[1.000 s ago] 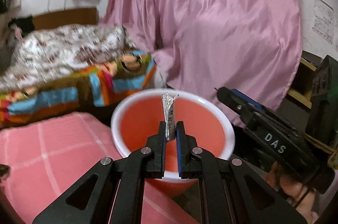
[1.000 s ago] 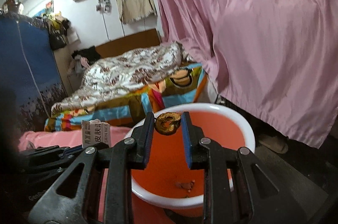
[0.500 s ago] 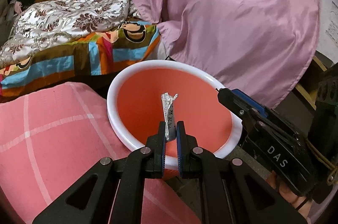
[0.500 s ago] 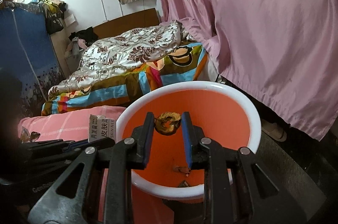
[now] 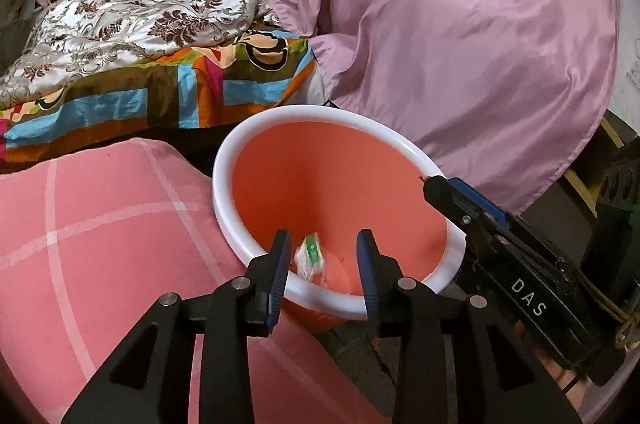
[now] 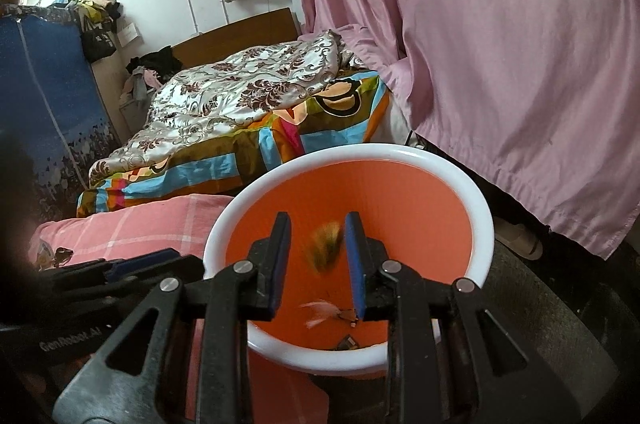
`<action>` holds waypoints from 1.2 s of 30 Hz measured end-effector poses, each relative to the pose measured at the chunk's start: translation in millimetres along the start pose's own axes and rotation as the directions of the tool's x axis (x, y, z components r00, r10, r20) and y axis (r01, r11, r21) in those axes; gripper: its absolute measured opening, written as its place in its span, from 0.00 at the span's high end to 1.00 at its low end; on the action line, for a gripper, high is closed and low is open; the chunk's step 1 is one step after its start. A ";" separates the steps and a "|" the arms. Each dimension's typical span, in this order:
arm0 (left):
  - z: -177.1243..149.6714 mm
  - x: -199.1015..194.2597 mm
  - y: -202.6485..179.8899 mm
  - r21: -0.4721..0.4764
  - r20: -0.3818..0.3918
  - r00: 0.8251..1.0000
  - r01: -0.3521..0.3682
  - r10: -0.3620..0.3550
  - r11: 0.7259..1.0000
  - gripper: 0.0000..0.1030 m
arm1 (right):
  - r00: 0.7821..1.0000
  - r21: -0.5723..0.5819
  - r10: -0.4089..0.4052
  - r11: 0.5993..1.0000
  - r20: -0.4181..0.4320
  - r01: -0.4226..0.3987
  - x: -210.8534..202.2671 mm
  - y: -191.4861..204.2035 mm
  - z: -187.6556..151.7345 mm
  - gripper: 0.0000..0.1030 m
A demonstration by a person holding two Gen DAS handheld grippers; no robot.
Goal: Collect trash
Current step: 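Open both grippers above the orange bucket to drop the items, then move both open tools back over the remaining trash on the bed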
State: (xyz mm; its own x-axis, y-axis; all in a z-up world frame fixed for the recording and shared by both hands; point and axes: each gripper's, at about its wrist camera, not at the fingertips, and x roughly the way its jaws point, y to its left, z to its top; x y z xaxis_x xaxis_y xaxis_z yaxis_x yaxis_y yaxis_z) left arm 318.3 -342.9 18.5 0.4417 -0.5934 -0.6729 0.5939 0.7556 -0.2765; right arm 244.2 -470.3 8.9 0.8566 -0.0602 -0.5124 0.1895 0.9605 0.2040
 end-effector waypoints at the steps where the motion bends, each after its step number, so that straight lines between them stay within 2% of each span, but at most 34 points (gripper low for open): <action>1: 0.2 -2.3 0.7 -0.003 0.007 1.000 -0.006 0.006 1.000 0.71 | 1.000 0.001 -0.001 1.000 0.001 0.001 -0.5 0.3 0.1 0.64; 10: 2.9 -29.9 8.4 -0.060 0.084 0.995 -0.051 0.056 0.997 0.69 | 0.999 0.004 0.004 1.000 0.040 -0.004 -7.6 6.1 2.8 0.41; 12: 3.3 -40.1 10.4 -0.071 0.112 0.991 -0.062 0.070 0.996 0.64 | 0.998 0.002 0.007 1.000 0.062 -0.007 -12.3 9.1 4.4 0.35; 15: 3.2 -59.4 13.5 -0.083 0.178 0.979 -0.087 0.100 0.993 0.55 | 0.993 -0.003 0.015 1.000 0.119 -0.015 -23.7 16.1 7.3 0.23; 19: 0.2 -92.0 21.8 -0.104 0.273 0.950 -0.126 0.150 0.987 0.47 | 0.973 -0.010 0.048 0.999 0.224 -0.047 -45.0 30.1 10.8 0.12; 21: -1.6 -105.6 26.4 -0.120 0.308 0.935 -0.144 0.174 0.982 0.38 | 0.962 -0.016 0.069 0.998 0.265 -0.067 -52.0 35.4 13.2 0.03; 22: -3.4 -113.7 29.3 -0.129 0.330 0.924 -0.156 0.191 0.979 0.33 | 0.953 -0.022 0.083 0.997 0.291 -0.080 -57.3 39.8 13.4 0.00; 24: -8.9 -133.2 34.6 -0.149 0.386 0.891 -0.194 0.238 0.970 0.08 | 0.934 -0.038 0.124 0.992 0.335 -0.118 -67.4 50.8 13.2 0.00; 25: -12.0 -142.9 36.8 -0.166 0.419 0.866 -0.222 0.272 0.961 0.06 | 0.924 -0.047 0.146 0.989 0.353 -0.139 -72.1 56.5 13.0 0.00; 26: -16.0 -154.6 38.4 -0.182 0.456 0.834 -0.253 0.310 0.950 0.05 | 0.913 -0.058 0.168 0.986 0.371 -0.158 -77.5 64.1 12.4 0.00; 28: -22.7 -173.8 42.7 -0.207 0.499 0.786 -0.300 0.364 0.931 0.05 | 0.894 -0.080 0.202 0.979 0.400 -0.185 -86.2 78.1 10.0 0.00; 36: -61.4 -242.6 68.1 -0.246 0.592 0.666 -0.387 0.453 0.889 0.05 | 0.823 -0.156 0.294 0.956 0.486 -0.249 -115.2 133.6 -3.6 0.00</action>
State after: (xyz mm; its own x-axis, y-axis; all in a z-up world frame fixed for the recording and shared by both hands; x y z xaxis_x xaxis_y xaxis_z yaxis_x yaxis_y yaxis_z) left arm 210.3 -130.5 120.7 0.9617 -0.2170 -0.1673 0.1919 0.9692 -0.1542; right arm 169.1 -334.0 92.2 0.9939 0.1010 0.0435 -0.1075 0.9754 0.1925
